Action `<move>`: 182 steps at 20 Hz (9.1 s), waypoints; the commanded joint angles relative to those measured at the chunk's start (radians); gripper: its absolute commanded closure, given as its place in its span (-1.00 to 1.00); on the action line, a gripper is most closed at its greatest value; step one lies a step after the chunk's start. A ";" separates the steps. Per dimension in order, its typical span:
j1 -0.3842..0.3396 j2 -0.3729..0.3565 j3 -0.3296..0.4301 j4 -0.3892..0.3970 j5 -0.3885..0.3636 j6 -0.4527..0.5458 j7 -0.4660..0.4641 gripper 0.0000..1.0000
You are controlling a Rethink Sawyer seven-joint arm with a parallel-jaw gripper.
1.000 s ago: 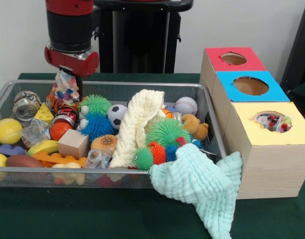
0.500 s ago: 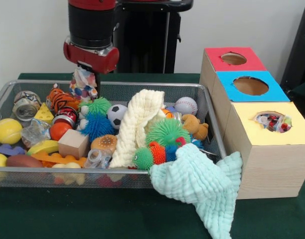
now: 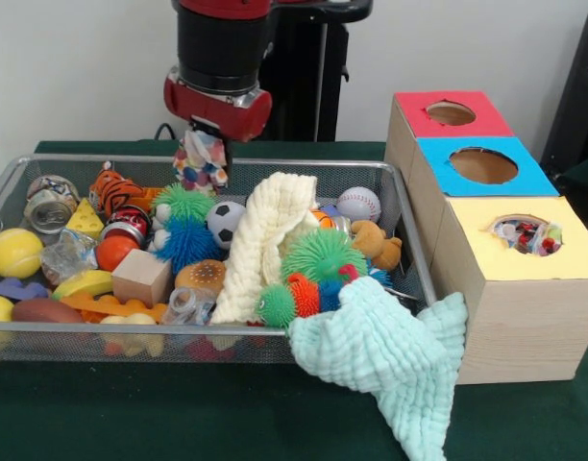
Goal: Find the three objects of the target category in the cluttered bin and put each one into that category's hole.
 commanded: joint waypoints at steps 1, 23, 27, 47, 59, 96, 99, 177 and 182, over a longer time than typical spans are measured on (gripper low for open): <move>0.093 0.086 -0.063 -0.052 0.109 0.074 0.325 1.00; 0.239 0.072 -0.200 -0.078 0.301 0.194 0.300 1.00; 0.268 0.061 -0.223 -0.080 0.322 0.228 0.318 1.00; 0.420 0.201 -0.296 -0.232 0.468 0.310 0.495 1.00; 0.495 0.302 -0.334 -0.367 0.501 0.377 0.656 1.00; 0.676 0.393 -0.371 -0.473 0.649 0.441 1.070 1.00; 0.685 0.407 -0.373 -0.476 0.651 0.431 1.076 1.00; 0.510 0.557 -0.181 -0.434 0.582 0.119 0.780 -1.00; 0.476 0.498 -0.144 -0.391 0.573 0.152 0.724 -1.00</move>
